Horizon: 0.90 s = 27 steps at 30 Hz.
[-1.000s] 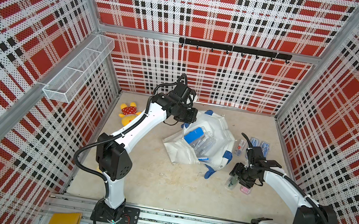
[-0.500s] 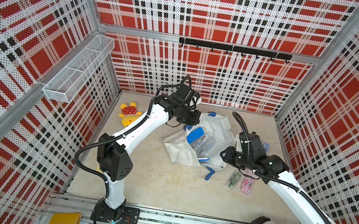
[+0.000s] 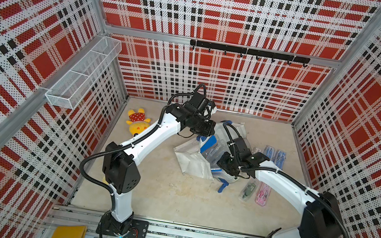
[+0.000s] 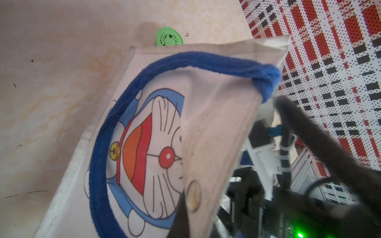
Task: Take out the compass set from the canvas bag
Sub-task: Pick up the compass set from the canvas bag.
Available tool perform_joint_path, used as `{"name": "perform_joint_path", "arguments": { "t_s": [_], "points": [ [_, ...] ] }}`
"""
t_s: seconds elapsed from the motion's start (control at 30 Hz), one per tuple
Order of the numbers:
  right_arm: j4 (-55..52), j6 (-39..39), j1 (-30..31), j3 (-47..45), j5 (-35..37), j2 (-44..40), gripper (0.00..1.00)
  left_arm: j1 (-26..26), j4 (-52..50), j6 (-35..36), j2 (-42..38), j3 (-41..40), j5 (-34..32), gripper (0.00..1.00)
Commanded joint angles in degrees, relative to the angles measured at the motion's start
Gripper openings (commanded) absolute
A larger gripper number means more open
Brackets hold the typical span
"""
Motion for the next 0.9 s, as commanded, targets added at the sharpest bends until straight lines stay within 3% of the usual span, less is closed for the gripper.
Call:
{"name": "perform_joint_path", "arguments": {
  "t_s": [0.0,0.37,0.6,0.87],
  "points": [
    [2.5,4.8,0.1,4.1,3.9,4.5,0.48,-1.0,4.6,-0.7,-4.4,-1.1,2.6,0.00],
    [7.2,7.7,-2.5,4.6,5.2,12.6,0.66,-2.3,7.0,-1.6,-7.0,-5.8,2.7,0.00],
    [16.0,10.2,-4.7,2.1,1.7,14.9,0.67,-2.4,7.9,-1.9,-8.4,-8.3,3.4,0.00],
    [15.4,12.0,-5.4,3.0,1.2,17.9,0.63,-2.5,8.6,-2.6,-9.4,-9.9,3.8,0.00]
  ]
}}
